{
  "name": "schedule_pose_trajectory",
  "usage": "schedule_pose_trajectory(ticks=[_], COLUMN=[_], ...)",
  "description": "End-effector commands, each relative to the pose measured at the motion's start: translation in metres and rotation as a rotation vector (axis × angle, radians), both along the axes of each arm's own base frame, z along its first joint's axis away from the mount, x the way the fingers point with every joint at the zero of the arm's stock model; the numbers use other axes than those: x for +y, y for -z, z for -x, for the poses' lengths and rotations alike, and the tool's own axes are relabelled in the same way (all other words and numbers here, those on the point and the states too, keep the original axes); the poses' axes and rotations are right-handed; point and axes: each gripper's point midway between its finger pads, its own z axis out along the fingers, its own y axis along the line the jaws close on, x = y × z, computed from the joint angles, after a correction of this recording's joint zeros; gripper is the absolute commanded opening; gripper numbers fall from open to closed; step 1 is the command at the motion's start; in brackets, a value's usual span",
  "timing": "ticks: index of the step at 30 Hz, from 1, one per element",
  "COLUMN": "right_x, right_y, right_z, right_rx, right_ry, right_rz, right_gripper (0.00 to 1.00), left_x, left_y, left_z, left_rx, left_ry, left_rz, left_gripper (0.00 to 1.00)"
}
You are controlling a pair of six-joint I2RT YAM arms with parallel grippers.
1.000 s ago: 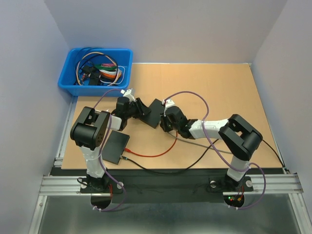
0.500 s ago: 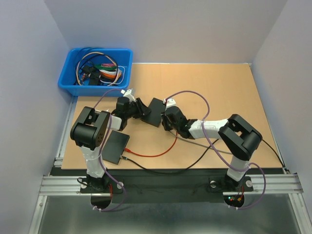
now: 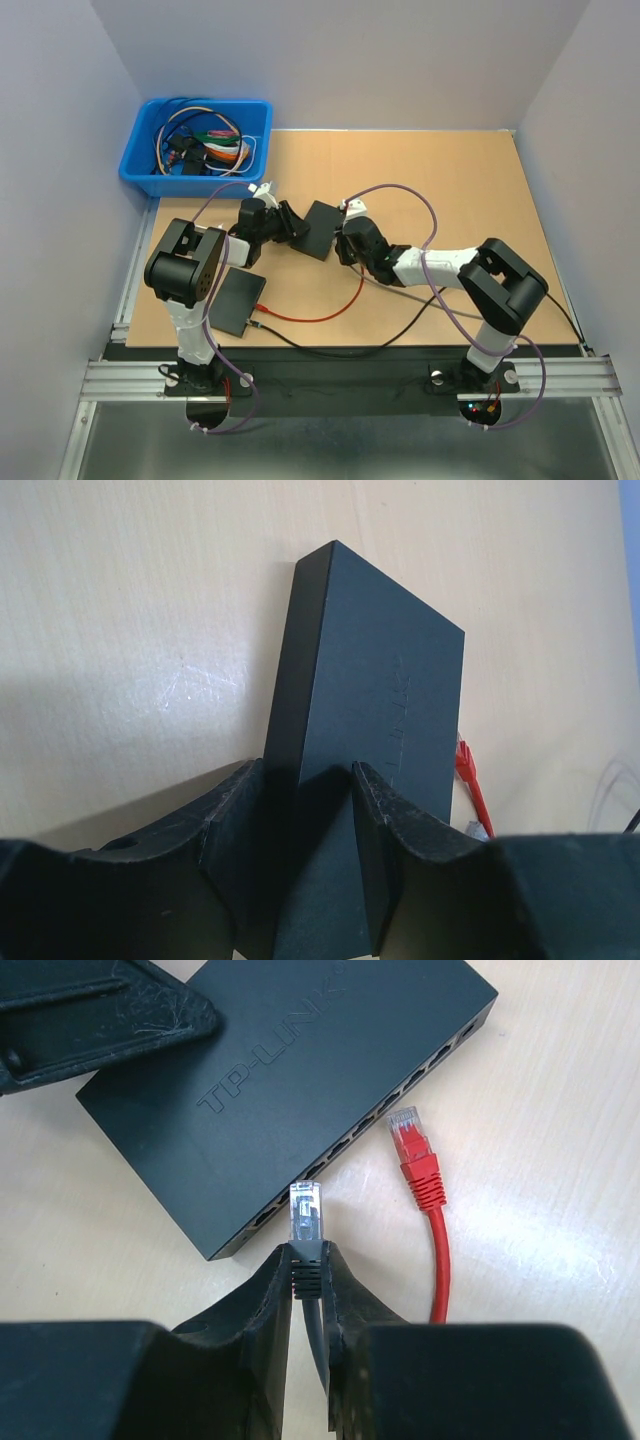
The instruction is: Insert the plug into the switch port
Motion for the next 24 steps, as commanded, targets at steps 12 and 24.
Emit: schedule_pose_trajectory(ticks=[12,24], right_x=[0.012,0.016], right_y=[0.011,-0.005], right_z=[-0.003,-0.017], right_rx=[0.019,-0.020], right_ry=[-0.003,0.037], right_rz=[-0.026,-0.044], right_gripper=[0.00,0.00], left_x=[-0.010,-0.016], left_y=[-0.005,0.010], left_z=[-0.002,-0.007], left_rx=[-0.006,0.020], left_ry=[0.058,0.108], left_rz=[-0.004,-0.040], left_gripper=[0.50,0.51])
